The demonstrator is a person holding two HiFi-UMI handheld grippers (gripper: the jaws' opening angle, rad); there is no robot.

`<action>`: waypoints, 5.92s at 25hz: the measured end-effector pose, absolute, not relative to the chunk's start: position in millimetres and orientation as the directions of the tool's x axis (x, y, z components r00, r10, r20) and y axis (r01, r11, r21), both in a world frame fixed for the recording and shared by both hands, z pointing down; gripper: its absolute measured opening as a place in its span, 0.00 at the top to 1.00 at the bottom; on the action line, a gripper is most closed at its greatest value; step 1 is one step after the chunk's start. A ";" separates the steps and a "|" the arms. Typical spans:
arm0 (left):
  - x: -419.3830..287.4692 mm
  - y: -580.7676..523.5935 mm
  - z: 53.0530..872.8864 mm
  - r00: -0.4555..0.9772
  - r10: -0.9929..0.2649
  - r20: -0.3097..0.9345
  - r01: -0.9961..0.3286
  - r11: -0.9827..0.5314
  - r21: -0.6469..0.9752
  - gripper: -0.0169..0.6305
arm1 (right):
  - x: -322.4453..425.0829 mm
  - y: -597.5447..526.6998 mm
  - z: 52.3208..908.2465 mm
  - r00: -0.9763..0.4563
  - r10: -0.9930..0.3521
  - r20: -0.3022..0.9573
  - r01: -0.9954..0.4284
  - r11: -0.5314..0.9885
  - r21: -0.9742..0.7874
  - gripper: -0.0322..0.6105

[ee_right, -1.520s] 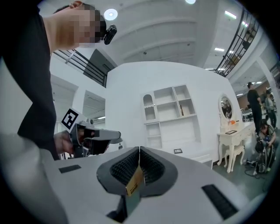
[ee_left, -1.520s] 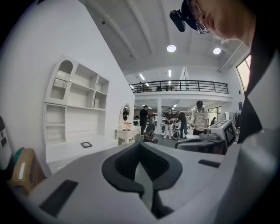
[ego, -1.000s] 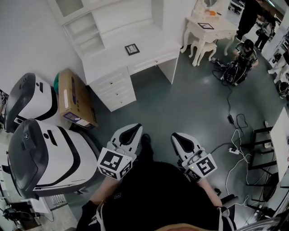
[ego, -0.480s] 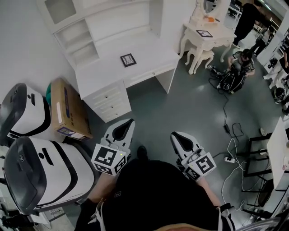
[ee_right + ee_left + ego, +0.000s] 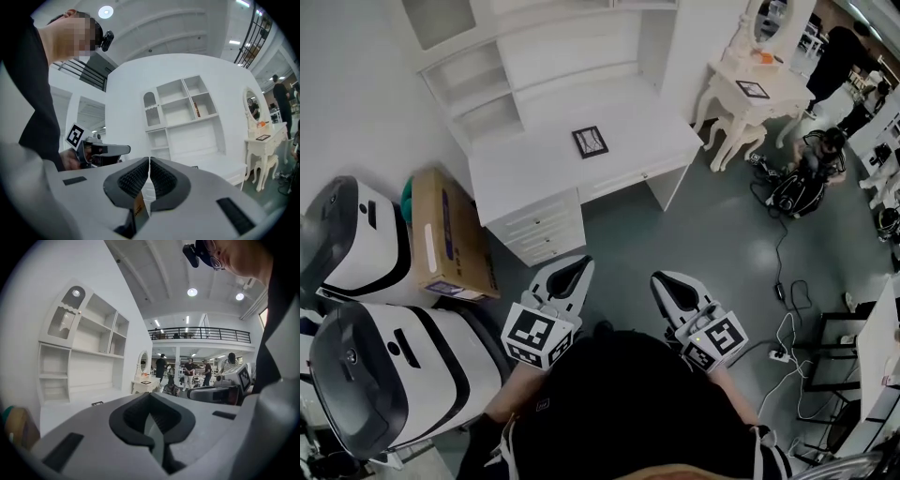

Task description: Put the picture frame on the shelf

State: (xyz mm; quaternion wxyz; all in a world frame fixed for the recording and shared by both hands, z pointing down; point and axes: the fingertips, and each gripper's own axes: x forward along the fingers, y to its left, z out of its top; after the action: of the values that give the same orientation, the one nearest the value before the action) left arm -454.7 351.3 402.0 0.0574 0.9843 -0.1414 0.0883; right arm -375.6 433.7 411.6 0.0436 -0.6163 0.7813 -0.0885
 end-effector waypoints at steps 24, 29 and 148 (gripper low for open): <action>-352.0 181.4 432.3 0.896 -0.360 0.260 -0.402 -0.907 0.129 0.96 | -268.2 255.5 447.8 -0.367 -0.926 0.093 -0.906 0.332 -0.263 0.92; -293.1 137.2 424.8 0.884 -0.386 0.264 -0.427 -0.896 0.120 0.96 | -212.3 206.0 441.8 -0.411 -0.907 0.097 -0.888 0.374 -0.267 0.92; -219.3 -192.0 724.8 0.660 -0.343 0.669 -0.721 -0.540 0.435 0.96 | -114.0 -156.8 779.9 -0.447 -0.447 0.775 -0.880 0.067 -0.470 0.82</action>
State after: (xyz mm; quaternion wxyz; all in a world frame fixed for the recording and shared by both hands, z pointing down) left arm -219.3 -192.0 724.8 0.3593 0.8372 -0.3176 0.2630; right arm -114.0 -156.8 779.9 -0.2213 -0.4769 0.6960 -0.4890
